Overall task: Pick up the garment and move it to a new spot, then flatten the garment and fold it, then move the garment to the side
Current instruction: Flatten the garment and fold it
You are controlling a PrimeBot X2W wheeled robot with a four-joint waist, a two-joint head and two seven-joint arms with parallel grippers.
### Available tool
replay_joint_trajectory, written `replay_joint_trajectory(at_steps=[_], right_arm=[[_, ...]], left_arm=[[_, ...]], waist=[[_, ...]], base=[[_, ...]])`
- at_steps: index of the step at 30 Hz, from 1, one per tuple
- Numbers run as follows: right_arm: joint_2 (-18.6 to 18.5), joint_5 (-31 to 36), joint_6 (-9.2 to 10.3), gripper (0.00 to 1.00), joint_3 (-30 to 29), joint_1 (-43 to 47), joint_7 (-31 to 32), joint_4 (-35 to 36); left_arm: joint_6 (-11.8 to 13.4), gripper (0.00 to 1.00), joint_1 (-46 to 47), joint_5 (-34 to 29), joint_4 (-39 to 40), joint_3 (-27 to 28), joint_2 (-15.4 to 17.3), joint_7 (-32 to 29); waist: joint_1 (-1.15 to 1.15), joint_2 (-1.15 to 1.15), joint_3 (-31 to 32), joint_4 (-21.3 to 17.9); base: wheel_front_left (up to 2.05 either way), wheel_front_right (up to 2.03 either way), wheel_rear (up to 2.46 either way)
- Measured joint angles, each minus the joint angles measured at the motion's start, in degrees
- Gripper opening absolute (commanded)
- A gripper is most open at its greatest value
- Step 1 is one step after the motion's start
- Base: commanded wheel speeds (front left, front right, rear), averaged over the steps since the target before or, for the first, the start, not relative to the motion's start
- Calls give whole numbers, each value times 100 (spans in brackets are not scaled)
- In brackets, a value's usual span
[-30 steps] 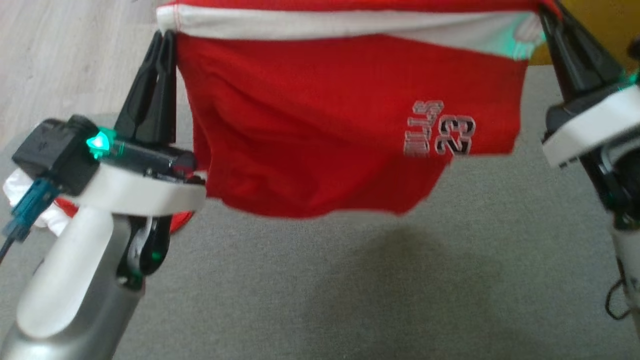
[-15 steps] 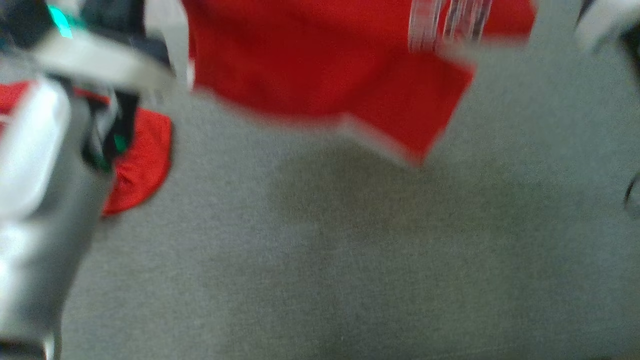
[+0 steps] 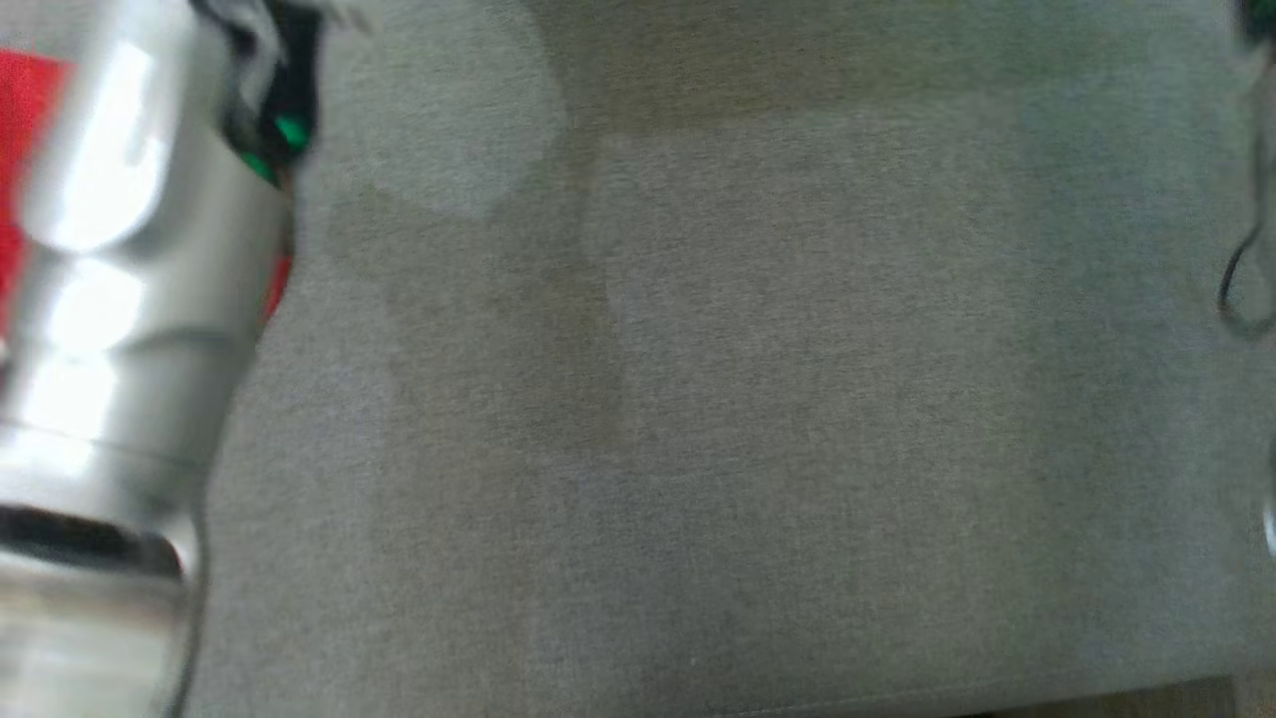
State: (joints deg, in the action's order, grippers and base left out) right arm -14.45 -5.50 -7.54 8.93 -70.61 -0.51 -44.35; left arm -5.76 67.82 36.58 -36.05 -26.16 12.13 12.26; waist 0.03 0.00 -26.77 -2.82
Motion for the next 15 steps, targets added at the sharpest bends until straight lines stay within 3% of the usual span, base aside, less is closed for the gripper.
replay_joint_trajectory(at_steps=[7, 15], right_arm=[[-225, -505, 0, 0, 881, 693, 422, -918], [-899, -2092, 0, 0, 2466, 1432, 1781, -593]], left_arm=[[-138, 0, -1033, 133, -426, -470, -134, 102], [-182, 0, -2172, 303, -219, -1032, -49, 178]], waist=[[-3, 0, 78, 201], [-4, 0, 472, 309]], base=[[0, 0, 0], [0, 0, 0]])
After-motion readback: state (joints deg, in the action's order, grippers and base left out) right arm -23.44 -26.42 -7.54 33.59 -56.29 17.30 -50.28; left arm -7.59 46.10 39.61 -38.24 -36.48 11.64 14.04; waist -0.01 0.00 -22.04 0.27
